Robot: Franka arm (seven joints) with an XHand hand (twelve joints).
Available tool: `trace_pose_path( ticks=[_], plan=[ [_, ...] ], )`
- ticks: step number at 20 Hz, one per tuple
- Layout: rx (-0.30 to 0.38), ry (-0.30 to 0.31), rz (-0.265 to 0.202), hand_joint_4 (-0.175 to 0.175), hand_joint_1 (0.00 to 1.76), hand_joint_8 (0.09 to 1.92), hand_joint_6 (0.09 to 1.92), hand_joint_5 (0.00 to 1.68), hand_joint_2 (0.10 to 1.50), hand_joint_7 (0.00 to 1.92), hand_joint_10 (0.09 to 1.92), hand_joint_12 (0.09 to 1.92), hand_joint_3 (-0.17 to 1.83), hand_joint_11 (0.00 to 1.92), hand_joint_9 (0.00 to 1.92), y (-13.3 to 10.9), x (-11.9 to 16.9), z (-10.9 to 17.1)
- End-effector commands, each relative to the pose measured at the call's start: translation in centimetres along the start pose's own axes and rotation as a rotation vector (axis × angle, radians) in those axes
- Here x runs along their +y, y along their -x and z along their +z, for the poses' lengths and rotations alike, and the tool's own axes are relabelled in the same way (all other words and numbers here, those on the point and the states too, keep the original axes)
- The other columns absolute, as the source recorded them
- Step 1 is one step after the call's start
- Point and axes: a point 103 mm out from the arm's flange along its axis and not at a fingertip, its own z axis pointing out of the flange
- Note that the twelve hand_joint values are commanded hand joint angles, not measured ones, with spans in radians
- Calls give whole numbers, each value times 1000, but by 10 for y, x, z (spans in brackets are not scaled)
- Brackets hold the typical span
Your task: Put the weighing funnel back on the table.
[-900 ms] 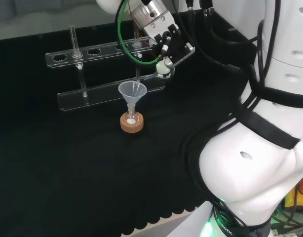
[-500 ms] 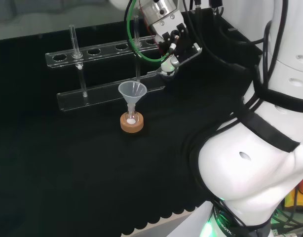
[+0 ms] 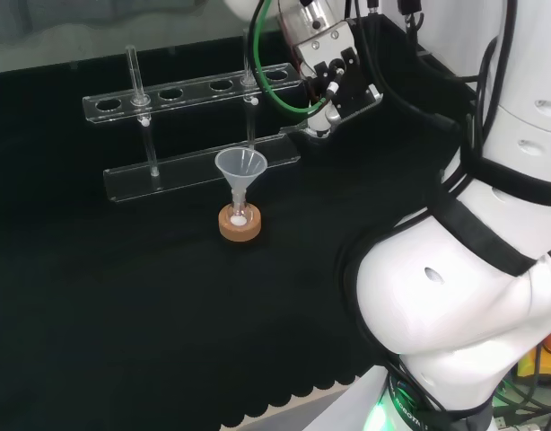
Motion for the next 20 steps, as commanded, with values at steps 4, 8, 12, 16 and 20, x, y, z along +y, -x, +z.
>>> trace_pose_path(
  ticks=[4,8,12,16,20],
  plan=[
    [70,-22,-1,175,1079,662,999,1110,683,574,461,1178,756,643,890,15,40,45],
    [93,-42,-7,175,1079,662,1000,1110,683,574,462,1180,756,646,890,16,54,61],
    [116,-44,-12,175,1079,662,1001,1109,683,574,462,1181,756,647,890,17,69,78],
    [137,-29,-21,175,1079,662,1002,1109,684,574,463,1182,756,649,890,21,83,93],
    [143,-34,-47,175,1078,663,1003,1108,684,575,464,1184,756,657,892,24,98,108]
  ],
)
